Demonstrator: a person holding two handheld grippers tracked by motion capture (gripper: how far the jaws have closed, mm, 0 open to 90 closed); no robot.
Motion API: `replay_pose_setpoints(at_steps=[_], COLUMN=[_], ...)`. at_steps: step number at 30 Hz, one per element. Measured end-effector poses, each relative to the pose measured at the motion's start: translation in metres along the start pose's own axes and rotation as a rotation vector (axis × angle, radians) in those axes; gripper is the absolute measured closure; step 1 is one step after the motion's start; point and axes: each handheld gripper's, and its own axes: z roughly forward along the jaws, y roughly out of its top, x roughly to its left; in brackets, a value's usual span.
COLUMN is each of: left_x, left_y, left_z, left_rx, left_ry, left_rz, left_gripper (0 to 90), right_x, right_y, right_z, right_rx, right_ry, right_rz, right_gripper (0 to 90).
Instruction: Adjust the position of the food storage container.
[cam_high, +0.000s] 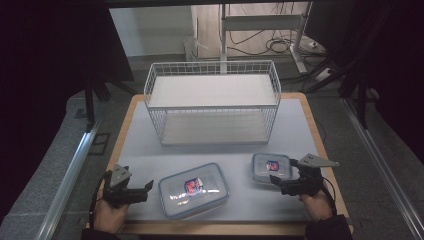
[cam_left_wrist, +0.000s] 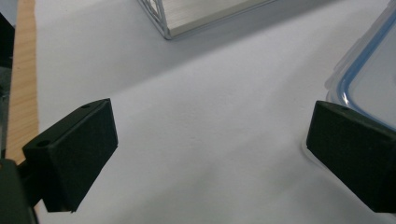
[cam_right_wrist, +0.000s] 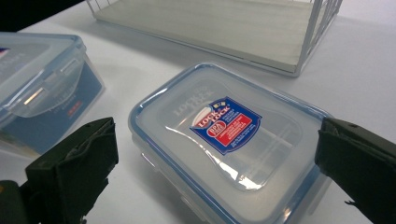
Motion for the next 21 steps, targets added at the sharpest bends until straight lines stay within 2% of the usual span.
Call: replay_pose_setpoints(at_steps=[2, 4, 8, 12, 15, 21], left_x=[-0.002, 0.002, 0.006, 0.004, 0.0, -0.001], left_y=[-0.001, -0.004, -0.008, -0.008, -0.006, -0.006], left_z=[0.002, 0.0, 0.0, 0.002, 0.003, 0.004], left_rx=[-0.005, -0.032, -0.024, -0.018, -0.01, -0.002], left_ry=[-0.001, -0.016, -0.033, -0.038, -0.035, -0.042], left_rz=[-0.014, -0.05, -0.077, -0.067, -0.042, -0.045], left_gripper=[1.8, 1.9, 2.6, 2.6, 2.2, 2.0], right_x=[0.0, -0.004, -0.008, -0.009, -0.01, -0.01], right_y=[0.0, -0.002, -0.004, -0.005, -0.006, -0.004], right_z=[0.0, 0.002, 0.006, 0.008, 0.01, 0.01], right_rx=[0.003, 0.0, 0.024, 0.033, 0.047, 0.057], right_ry=[-0.003, 0.003, -0.024, -0.042, -0.055, -0.064], right_rz=[-0.002, 0.026, 0.011, -0.001, -0.013, -0.016], right_gripper=[0.0, 0.0, 0.0, 0.0, 0.0, 0.0])
